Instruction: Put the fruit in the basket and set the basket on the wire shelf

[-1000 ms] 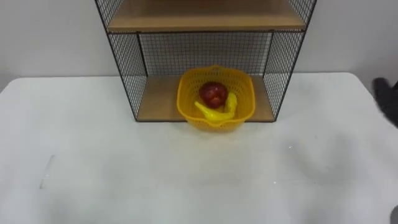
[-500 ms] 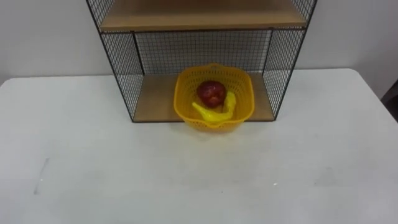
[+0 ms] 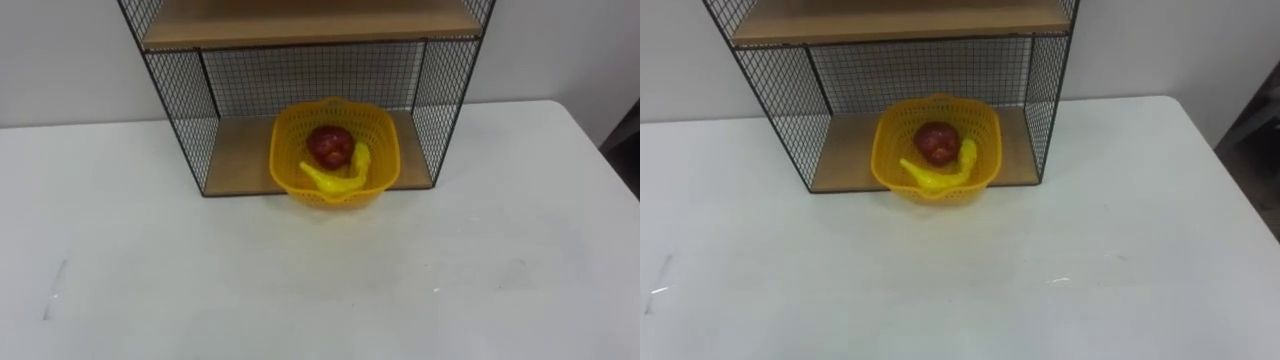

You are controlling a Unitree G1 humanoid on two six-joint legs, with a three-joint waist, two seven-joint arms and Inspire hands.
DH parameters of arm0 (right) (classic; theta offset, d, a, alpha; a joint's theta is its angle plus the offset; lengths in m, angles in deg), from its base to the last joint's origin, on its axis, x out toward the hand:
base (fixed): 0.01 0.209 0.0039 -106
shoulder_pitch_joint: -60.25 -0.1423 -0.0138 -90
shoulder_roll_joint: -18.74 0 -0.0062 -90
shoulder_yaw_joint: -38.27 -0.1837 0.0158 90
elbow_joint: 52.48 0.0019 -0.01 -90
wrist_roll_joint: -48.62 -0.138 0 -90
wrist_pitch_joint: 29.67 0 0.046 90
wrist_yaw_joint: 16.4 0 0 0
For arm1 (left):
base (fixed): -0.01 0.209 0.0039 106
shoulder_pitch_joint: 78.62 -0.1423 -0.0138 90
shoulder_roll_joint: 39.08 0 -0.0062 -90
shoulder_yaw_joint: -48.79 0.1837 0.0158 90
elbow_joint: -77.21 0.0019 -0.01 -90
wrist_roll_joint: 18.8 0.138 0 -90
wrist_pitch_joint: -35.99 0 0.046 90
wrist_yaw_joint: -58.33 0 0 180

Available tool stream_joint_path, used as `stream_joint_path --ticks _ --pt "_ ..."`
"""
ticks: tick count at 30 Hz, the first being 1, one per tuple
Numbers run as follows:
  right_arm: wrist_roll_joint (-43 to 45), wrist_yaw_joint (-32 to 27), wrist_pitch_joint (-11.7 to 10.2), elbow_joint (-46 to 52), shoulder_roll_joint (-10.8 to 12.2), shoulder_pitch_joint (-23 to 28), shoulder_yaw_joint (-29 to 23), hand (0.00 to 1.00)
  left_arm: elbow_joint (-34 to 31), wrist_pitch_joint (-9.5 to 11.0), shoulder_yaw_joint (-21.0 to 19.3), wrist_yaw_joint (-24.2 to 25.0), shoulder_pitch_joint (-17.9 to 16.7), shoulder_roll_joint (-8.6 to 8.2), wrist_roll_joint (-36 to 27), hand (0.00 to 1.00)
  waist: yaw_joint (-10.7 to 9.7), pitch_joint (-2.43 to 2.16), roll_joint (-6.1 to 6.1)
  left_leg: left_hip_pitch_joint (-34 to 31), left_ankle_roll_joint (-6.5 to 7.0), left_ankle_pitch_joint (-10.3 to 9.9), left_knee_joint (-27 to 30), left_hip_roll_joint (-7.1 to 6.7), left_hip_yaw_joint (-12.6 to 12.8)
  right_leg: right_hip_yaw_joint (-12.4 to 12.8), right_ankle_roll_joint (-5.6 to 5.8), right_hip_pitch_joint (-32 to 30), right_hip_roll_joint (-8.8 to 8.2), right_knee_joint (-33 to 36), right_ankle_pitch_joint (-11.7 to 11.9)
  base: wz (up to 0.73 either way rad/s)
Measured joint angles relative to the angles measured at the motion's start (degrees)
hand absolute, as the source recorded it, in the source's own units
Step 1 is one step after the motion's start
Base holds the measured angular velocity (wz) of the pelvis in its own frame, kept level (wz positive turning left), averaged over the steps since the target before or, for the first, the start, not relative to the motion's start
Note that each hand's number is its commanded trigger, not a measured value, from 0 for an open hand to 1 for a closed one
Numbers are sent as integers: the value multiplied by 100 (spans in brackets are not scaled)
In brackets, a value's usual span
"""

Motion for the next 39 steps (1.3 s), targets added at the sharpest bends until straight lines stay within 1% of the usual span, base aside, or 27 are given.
stream_joint_path --ticks 1,2,3,5,6,7,8,10,11,12,13,15,16,17,19,20,21,22,24,25,27,28,30,33,36,38,39 --pt "-235 100 0 -334 16 2 0 0 336 -1 -24 126 0 -10 -155 0 -26 -1 1 5 -1 0 -3 -1 -2 0 0 7 0 3 -2 0" --pt "-315 138 -2 -491 35 3 2 0 485 0 -24 173 0 -31 -193 0 -44 -1 1 9 -1 0 -7 0 -2 0 0 11 1 3 -2 0" --pt "-398 249 -2 -825 64 2 18 0 742 -1 -20 292 1 -93 -307 0 -59 -1 1 5 -1 0 -8 4 2 8 0 6 2 3 -2 0" --pt "-471 391 -4 -1229 165 7 86 0 1003 0 -15 502 2 -297 -345 0 -75 -3 -3 1 -5 -2 -13 5 5 12 1 -2 -2 3 -3 0" --pt "-431 474 -15 -1460 308 8 195 0 1153 -6 31 662 8 -466 -269 0 -117 -15 -22 -8 -27 -16 -6 8 2 14 1 -6 -12 4 -5 3" --pt "-402 546 -20 -1622 375 4 290 0 1231 -7 132 743 8 -539 -164 0 -128 -24 -37 -10 -31 -18 -5 13 4 12 1 1 -18 0 -5 5" --pt "-421 649 0 -1919 546 -19 415 0 1427 -44 326 934 9 -674 -30 0 -140 -48 -75 -7 -36 -21 -4 19 5 12 -2 15 -23 -3 -5 5" --pt "-401 735 6 -2244 792 -144 637 0 1721 -208 770 1212 13 -840 103 0 -219 -58 -110 0 -39 -24 28 26 16 -1 -4 54 -25 -5 -6 5" --pt "-346 822 23 -2388 976 -240 773 0 1838 -319 1006 1402 29 -1016 365 0 -247 -57 -117 2 -38 -27 42 30 12 12 -5 59 -22 -4 -6 0" --pt "-317 945 120 -2650 1089 -372 884 0 2011 -463 1168 1650 85 -1155 747 0 -279 -56 -122 3 -35 -38 58 28 -2 10 -5 78 -23 -8 -6 3" --pt "-303 1020 181 -2812 1132 -426 952 0 2110 -542 1252 1762 120 -1207 993 0 -319 -54 -127 11 -30 -46 70 26 -6 -1 -5 94 -24 -18 -6 4" --pt "-242 1341 379 -3203 1322 -588 1436 0 2442 -791 1717 2219 160 -1356 2178 0 -336 -47 -144 112 -24 -67 65 24 12 33 -3 181 -27 -16 -7 -5" --pt "-56 1538 505 -3300 1407 -656 1742 0 2461 -926 2010 2381 156 -1424 2853 0 -357 -46 -142 143 -23 -70 75 24 30 59 -1 201 -26 -15 -7 -11" --pt "98 1641 556 -3395 1430 -719 1907 0 2456 -992 2157 2465 166 -1447 3157 0 -364 -45 -141 144 -22 -72 76 24 29 62 0 205 -26 -17 -7 -5" --pt "950 1994 859 -3503 1479 -904 2646 0 2444 -1242 2720 2735 335 -1459 4380 0 -369 -40 -142 200 -15 -76 67 13 19 71 3 257 -27 -18 -6 0" --pt "1214 2114 885 -3548 1473 -932 2832 0 2443 -1291 2868 2794 387 -1456 4687 0 -372 -38 -138 224 -12 -78 68 10 13 64 6 286 -26 -28 -5 0" --pt "1757 2326 940 -3653 1448 -1033 3154 0 2436 -1386 3119 2913 503 -1454 5256 0 -354 -35 -134 268 -7 -80 64 2 12 66 10 321 -19 -28 -6 0" --pt "2017 2423 992 -3654 1439 -1127 3307 0 2423 -1425 3238 2975 582 -1455 5469 0 -345 -34 -133 271 -6 -80 65 1 11 70 10 323 -11 -24 -6 0" --pt "2860 2805 1131 -3659 1403 -1359 3871 0 2336 -1533 3666 3113 823 -1456 5940 0 -360 -28 -136 289 20 -59 53 3 17 78 8 322 4 -26 -2 -4" --pt "2990 2896 1139 -3656 1399 -1411 3980 0 2266 -1562 3781 3132 846 -1456 6016 0 -358 -28 -136 305 20 -58 41 4 24 77 8 329 9 -28 -2 -6" --pt "3419 3231 1225 -3643 1386 -1609 4452 0 2081 -1620 4136 3155 968 -1454 6188 0 -342 -21 -127 315 21 -58 13 -1 31 74 8 328 9 -41 -2 -2" --pt "3490 3309 1252 -3640 1384 -1653 4541 0 2069 -1628 4162 3162 998 -1456 6241 0 -338 -15 -121 316 22 -57 5 -2 33 76 8 326 9 -45 -2 0" --pt "3774 3604 1316 -3605 1395 -1766 4767 0 2033 -1636 4261 3199 1046 -1458 6413 0 -335 23 -113 338 20 -54 -16 -3 37 78 6 323 12 -81 0 0" --pt "4097 3778 1348 -3583 1440 -1824 5018 0 2017 -1697 4474 3284 1022 -1462 6631 0 -319 84 -100 336 15 -59 -48 -5 34 77 5 338 17 -120 7 0" --pt "4194 3902 1356 -3596 1460 -1805 5178 0 2016 -1754 4654 3382 985 -1486 6811 0 -238 103 -95 354 8 -63 -74 -4 35 64 4 339 15 -121 10 0" --pt "4324 3978 1356 -3615 1458 -1794 5247 0 2022 -1773 4646 3434 981 -1512 6954 0 -205 157 -95 413 -1 -69 -115 -2 33 83 4 407 19 -126 10 0" --pt "4459 4024 1355 -3635 1456 -1777 5249 0 2045 -1800 4646 3486 973 -1522 7029 0 -199 156 -96 427 -8 -84 -123 0 21 84 5 423 25 -127 10 0"
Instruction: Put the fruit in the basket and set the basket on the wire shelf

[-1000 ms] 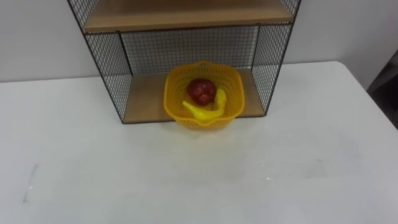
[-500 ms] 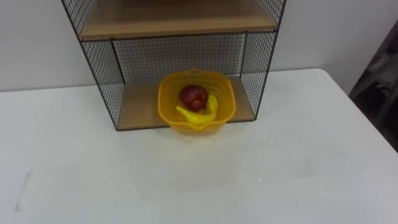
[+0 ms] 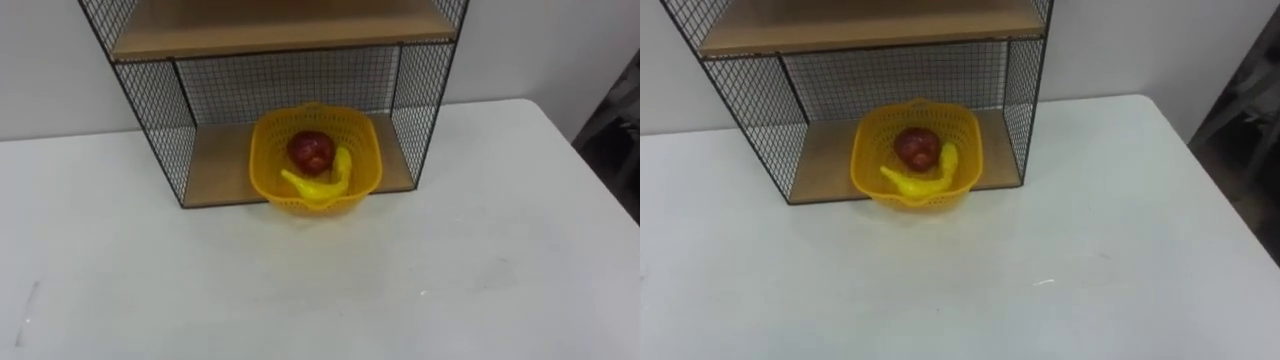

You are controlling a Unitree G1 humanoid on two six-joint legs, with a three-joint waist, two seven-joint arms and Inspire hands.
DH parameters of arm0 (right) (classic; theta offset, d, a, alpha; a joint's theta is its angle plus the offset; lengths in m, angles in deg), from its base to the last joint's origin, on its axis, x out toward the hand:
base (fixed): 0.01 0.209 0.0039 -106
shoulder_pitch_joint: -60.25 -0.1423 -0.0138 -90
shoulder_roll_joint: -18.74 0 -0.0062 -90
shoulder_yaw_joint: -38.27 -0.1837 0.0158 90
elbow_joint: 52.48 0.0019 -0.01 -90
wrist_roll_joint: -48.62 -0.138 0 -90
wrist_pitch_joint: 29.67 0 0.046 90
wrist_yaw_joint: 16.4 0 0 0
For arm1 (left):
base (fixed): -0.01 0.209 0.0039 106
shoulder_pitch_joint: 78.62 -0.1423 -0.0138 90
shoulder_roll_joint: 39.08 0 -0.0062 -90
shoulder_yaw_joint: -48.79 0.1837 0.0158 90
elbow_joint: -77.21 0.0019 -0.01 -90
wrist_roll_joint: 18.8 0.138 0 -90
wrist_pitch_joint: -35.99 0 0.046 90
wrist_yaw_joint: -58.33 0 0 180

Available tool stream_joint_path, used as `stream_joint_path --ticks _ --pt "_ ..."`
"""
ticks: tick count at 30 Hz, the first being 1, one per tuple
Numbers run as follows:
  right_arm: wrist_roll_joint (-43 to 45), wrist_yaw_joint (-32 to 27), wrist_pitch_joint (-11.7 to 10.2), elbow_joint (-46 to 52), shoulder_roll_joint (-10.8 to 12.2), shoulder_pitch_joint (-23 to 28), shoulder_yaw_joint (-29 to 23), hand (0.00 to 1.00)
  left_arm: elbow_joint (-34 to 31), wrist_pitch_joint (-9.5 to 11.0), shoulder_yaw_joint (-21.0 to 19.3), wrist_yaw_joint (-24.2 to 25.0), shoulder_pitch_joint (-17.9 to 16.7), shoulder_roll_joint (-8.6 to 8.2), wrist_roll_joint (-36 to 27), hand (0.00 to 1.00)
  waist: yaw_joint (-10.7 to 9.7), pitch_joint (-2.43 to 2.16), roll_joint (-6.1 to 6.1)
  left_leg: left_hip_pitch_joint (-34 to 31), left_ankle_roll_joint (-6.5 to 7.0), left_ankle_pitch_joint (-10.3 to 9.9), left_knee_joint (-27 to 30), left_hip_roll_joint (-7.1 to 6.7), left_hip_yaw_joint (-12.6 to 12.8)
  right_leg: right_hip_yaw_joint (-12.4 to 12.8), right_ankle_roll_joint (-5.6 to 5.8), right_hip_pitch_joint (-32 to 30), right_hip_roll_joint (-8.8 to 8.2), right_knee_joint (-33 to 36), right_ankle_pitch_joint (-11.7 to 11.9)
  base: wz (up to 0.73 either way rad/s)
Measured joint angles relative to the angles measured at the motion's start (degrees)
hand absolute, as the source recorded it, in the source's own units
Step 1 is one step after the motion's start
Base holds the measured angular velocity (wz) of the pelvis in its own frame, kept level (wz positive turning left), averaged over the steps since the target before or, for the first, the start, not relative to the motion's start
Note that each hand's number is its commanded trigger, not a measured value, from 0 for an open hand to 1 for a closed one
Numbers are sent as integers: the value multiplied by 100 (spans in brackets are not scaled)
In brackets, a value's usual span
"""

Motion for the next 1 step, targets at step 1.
stream_joint_path --ticks 1 --pt "89 52 0 -11 -2 17 2 0 7 -50 0 46 -12 -10 12 0 7 0 -1 3 -3 -3 -13 2 -5 0 0 6 3 -1 0 0"
